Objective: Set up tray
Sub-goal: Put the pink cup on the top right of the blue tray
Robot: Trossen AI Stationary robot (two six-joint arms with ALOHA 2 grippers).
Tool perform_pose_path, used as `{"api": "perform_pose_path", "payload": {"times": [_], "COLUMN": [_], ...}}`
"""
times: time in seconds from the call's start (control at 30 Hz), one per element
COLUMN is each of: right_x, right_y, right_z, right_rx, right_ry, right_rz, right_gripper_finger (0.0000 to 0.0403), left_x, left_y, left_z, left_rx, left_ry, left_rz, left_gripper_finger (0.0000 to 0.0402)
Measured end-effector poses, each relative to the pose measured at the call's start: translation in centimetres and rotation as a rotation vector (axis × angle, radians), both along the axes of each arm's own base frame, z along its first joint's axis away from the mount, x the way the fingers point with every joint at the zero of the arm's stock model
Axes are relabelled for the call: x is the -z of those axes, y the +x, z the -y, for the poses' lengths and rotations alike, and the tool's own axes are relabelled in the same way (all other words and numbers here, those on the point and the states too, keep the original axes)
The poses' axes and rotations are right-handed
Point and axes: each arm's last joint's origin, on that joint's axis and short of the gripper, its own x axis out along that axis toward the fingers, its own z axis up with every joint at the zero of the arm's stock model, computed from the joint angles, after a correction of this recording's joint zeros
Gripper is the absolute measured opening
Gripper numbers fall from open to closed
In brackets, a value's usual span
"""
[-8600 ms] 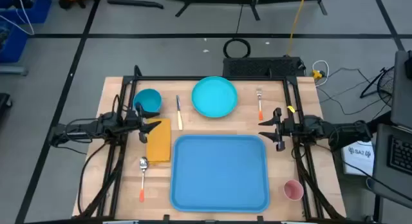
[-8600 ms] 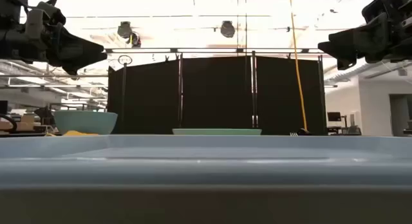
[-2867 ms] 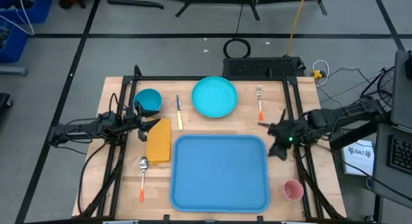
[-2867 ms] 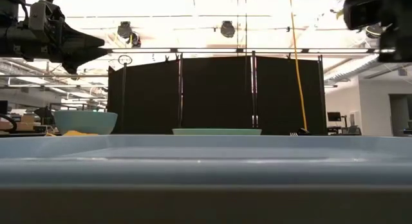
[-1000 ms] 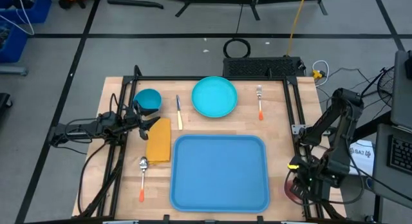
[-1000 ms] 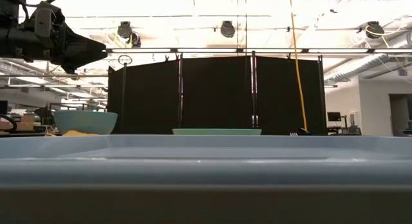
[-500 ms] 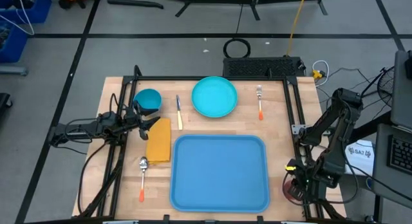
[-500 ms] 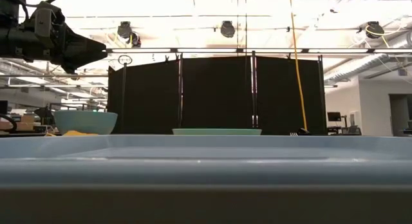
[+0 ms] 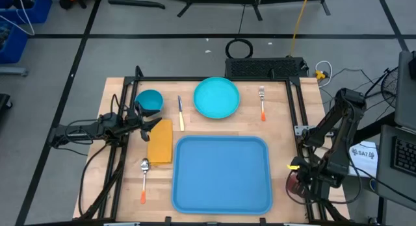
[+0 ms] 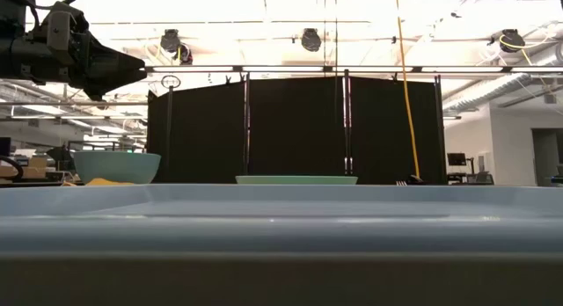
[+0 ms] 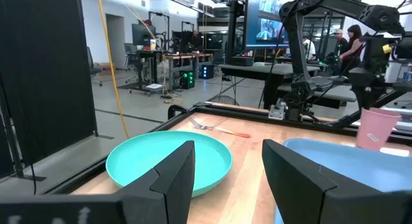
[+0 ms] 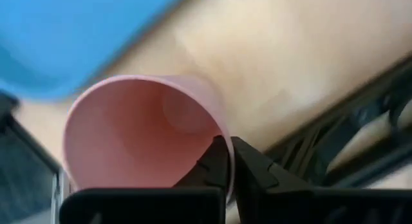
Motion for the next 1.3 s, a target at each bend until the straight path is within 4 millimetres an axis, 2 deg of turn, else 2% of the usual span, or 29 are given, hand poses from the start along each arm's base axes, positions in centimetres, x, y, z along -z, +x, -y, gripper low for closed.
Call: {"api": "perform_pose_path", "payload": {"times": [0.2,0.47,0.63,0.87,1.0,1.3], "right_x": [-2.2,-4.7,-5.4,-5.8,-5.2,-3.3], "right_y": [0.5,1.7,3.4,7.3,9.1,11.4], "right_z": [1.5,5.4,8.4,11.3,12.9,15.0], "right_rx": [-0.012,-0.037,-0.038,-0.124,-0.158,-0.215], "right_ry": [-0.101,-0.229,-0.272,-0.163,-0.091,-0.039], "right_rz": [0.294,0.476,0.422,0.386,0.321,0.175], "right_gripper_finger": [0.0001,0.0001,0.0000,0.0000,0.0000,0.0000], "left_x": [0.0,0.0,0.0,0.0,0.0,0.0], "left_y": [0.0,0.0,0.0,0.0,0.0,0.0], "left_z": [0.0,0.0,0.0,0.0,0.0,0.0], "left_rx": [0.000,0.000,0.000,0.000,0.002,0.006], "left_ry": [0.000,0.000,-0.001,-0.008,-0.022,-0.022], "left_rz": [0.000,0.000,0.000,0.002,0.007,0.007], "left_gripper_finger": [0.0186,0.0186,0.0186,0.0186,0.0186,0.0186]}}
